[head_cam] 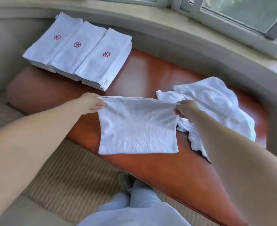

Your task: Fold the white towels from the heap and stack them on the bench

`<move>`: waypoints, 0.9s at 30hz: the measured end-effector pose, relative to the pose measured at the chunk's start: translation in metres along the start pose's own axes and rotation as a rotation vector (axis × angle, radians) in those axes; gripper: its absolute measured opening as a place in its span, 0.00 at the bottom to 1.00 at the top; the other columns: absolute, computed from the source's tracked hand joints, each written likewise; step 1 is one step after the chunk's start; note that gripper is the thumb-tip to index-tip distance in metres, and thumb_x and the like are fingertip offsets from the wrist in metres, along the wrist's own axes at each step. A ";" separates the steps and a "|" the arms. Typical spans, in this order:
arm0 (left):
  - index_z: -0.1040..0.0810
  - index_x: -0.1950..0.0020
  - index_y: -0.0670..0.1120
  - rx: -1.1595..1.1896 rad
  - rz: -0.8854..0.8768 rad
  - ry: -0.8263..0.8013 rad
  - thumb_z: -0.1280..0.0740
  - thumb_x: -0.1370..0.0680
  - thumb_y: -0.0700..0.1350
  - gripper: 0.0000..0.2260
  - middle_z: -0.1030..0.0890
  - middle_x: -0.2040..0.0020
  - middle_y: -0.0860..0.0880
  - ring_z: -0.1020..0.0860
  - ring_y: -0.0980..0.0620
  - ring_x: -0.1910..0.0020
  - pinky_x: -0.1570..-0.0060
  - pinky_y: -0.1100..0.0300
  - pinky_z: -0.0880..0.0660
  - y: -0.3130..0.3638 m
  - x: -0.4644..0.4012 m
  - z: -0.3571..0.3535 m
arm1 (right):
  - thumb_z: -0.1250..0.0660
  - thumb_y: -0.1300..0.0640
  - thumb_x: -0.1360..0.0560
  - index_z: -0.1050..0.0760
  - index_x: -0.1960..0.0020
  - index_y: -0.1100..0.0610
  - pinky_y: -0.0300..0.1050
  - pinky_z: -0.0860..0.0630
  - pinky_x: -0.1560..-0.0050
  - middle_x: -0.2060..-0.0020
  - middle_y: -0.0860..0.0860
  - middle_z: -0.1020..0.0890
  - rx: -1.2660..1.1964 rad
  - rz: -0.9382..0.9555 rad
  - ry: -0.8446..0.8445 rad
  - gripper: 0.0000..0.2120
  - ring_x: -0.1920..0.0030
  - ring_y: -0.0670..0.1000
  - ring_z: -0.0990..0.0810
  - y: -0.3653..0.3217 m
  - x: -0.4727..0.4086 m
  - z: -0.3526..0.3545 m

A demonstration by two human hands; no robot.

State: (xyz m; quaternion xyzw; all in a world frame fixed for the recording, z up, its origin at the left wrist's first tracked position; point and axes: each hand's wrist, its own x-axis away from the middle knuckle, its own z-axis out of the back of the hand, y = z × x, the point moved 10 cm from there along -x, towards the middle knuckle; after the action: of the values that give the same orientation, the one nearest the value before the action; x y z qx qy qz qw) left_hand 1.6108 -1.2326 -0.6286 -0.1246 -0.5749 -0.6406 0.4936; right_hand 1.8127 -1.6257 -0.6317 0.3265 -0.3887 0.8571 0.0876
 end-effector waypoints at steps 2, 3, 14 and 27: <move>0.22 0.43 0.49 0.122 0.048 0.010 0.34 0.18 0.38 0.08 0.16 0.51 0.47 0.18 0.52 0.52 0.44 0.57 0.22 -0.026 -0.016 -0.011 | 0.37 0.68 0.22 0.17 0.44 0.58 0.43 0.23 0.54 0.61 0.55 0.17 -0.179 -0.060 0.035 0.13 0.61 0.52 0.21 0.028 -0.010 -0.012; 0.21 0.46 0.49 0.150 0.073 0.008 0.34 0.18 0.37 0.08 0.16 0.50 0.47 0.18 0.53 0.51 0.43 0.57 0.22 -0.038 -0.021 -0.014 | 0.36 0.68 0.22 0.17 0.45 0.57 0.45 0.23 0.53 0.62 0.54 0.17 -0.241 -0.101 0.037 0.13 0.60 0.52 0.20 0.041 -0.012 -0.017; 0.19 0.47 0.45 -0.075 0.120 0.062 0.30 0.21 0.44 0.05 0.18 0.46 0.48 0.17 0.51 0.50 0.47 0.55 0.19 -0.126 -0.029 -0.009 | 0.30 0.61 0.26 0.17 0.57 0.56 0.50 0.18 0.53 0.60 0.52 0.17 0.058 -0.117 -0.065 0.03 0.65 0.51 0.16 0.136 0.005 -0.050; 0.21 0.61 0.41 -0.587 -0.020 0.007 0.30 0.23 0.48 0.12 0.24 0.63 0.47 0.25 0.48 0.64 0.61 0.55 0.31 -0.194 -0.047 -0.032 | 0.39 0.55 0.21 0.22 0.52 0.50 0.44 0.27 0.64 0.57 0.46 0.19 0.471 -0.054 -0.005 0.07 0.59 0.51 0.20 0.183 0.013 -0.076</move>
State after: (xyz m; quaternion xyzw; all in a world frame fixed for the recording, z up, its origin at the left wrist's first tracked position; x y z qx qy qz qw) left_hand 1.4959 -1.2654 -0.7918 -0.2543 -0.3644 -0.7848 0.4320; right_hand 1.6913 -1.6968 -0.7723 0.3505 -0.1692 0.9207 0.0309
